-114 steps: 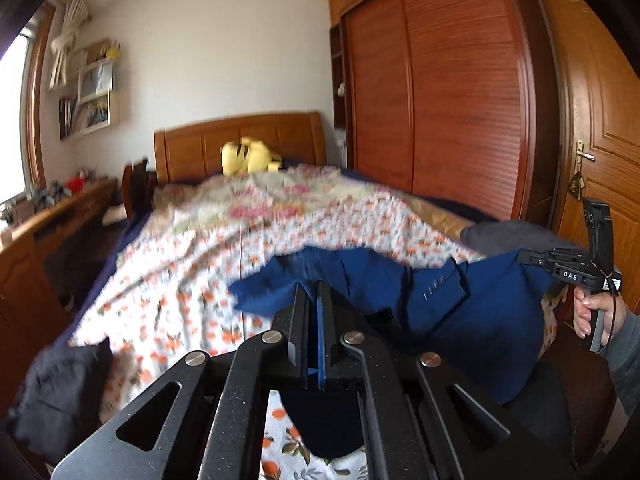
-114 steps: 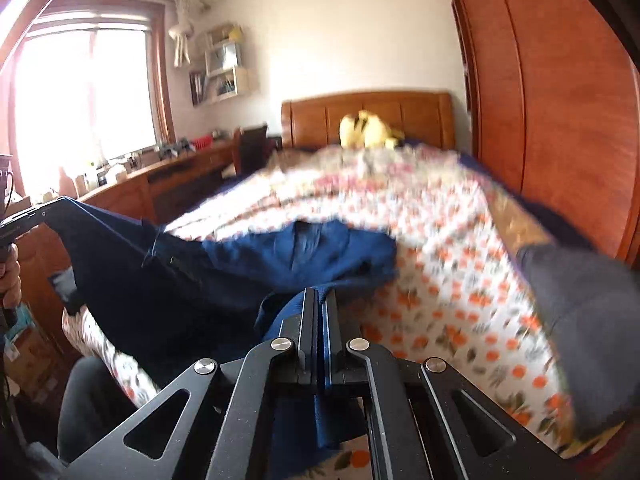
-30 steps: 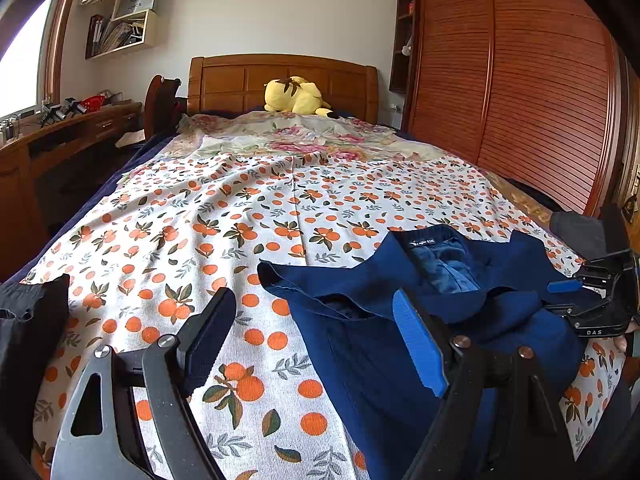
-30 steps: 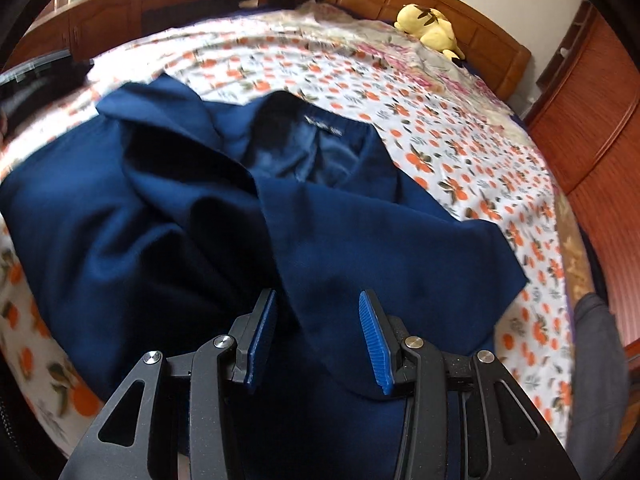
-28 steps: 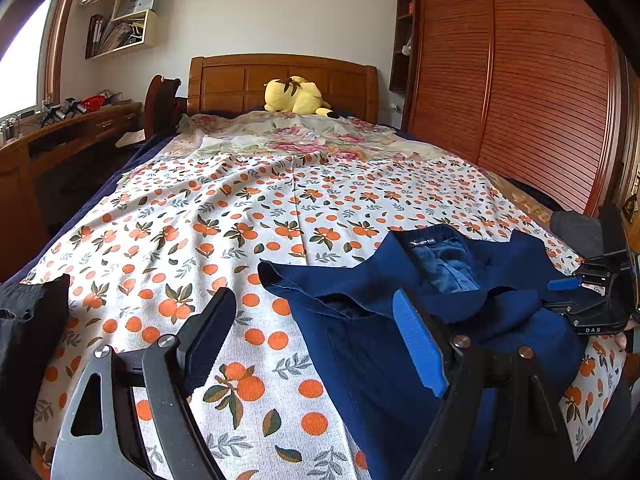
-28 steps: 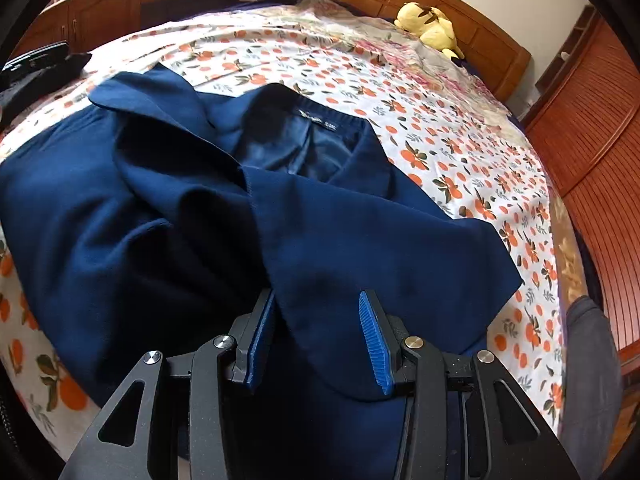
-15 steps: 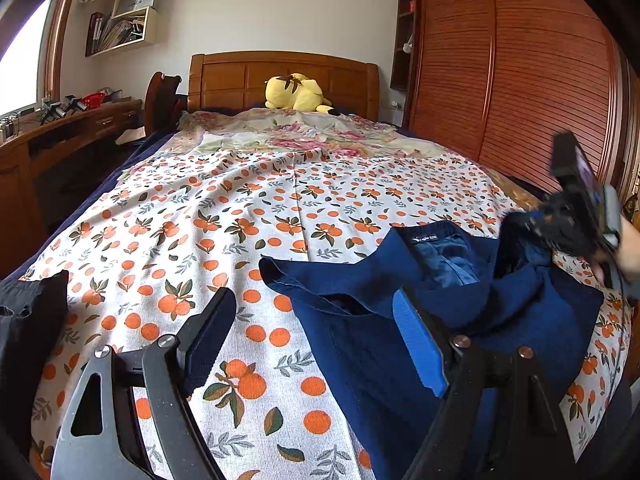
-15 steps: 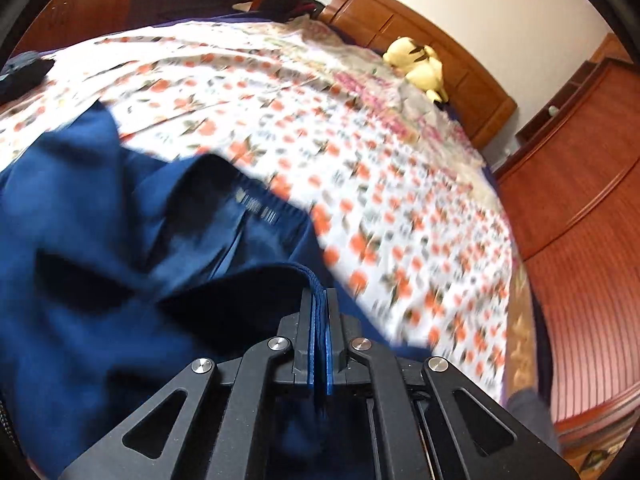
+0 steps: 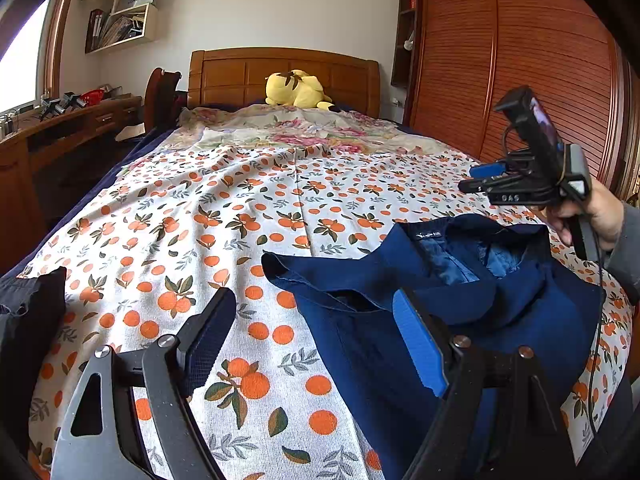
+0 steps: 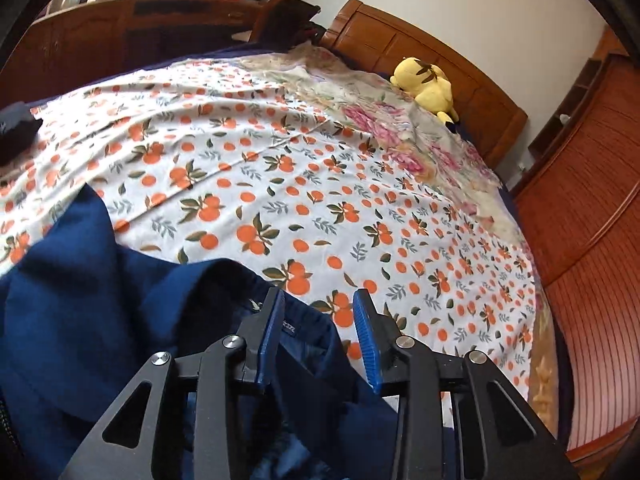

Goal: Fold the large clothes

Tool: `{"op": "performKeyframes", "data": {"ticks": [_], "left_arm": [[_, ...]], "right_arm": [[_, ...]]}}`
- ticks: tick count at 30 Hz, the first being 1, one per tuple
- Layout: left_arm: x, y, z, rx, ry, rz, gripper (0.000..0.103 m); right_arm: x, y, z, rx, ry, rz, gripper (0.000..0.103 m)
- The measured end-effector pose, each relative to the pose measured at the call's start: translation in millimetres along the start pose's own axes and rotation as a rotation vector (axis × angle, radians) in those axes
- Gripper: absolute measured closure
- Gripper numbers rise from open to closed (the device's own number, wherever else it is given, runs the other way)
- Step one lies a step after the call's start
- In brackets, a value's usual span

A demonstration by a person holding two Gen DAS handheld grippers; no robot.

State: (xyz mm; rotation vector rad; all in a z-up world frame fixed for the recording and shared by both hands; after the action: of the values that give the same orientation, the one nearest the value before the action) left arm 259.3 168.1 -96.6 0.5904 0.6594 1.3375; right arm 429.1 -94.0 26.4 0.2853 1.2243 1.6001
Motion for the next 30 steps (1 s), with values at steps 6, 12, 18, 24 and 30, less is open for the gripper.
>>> {"op": "performKeyframes", "data": {"ticks": [6, 12, 18, 24, 30], "left_arm": [[1.5, -0.8, -0.4, -0.001, 0.002, 0.001, 0.022], [2.9, -0.8, -1.9, -0.001, 0.002, 0.003, 0.022], [2.4, -0.3, -1.6, -0.002, 0.002, 0.000, 0.022], [1.5, -0.4, -3.6, -0.001, -0.006, 0.000, 0.022], [1.7, -5.1, -3.4, 0.010, -0.010, 0.008, 0.022]], "right_arm": [[18.1, 21.0, -20.3, -0.012, 0.023, 0.068, 0.065], [16.8, 17.5, -58.1, 0.059, 0.065, 0.068, 0.065], [-22.0, -20.4, -88.8, 0.285, 0.066, -0.039, 0.065], [-65.8, -48.2, -84.1, 0.340, -0.007, -0.174, 0.065], [-93.6, -20.9, -46.9, 0.144, -0.183, -0.279, 0.065]]}}
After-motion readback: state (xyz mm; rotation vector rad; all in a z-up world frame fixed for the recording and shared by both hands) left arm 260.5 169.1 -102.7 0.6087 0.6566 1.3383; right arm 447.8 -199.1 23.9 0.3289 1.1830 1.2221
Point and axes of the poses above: each gripper's, at about its wrist camera, not at the fingertips, and y roughly against the way its jaws point, x to its left, z to its top, the point moved 1 cm from there along -y, roughly the way its jaws point, and after that the axes turned 15 degrees about x, right-handed, at the moved point
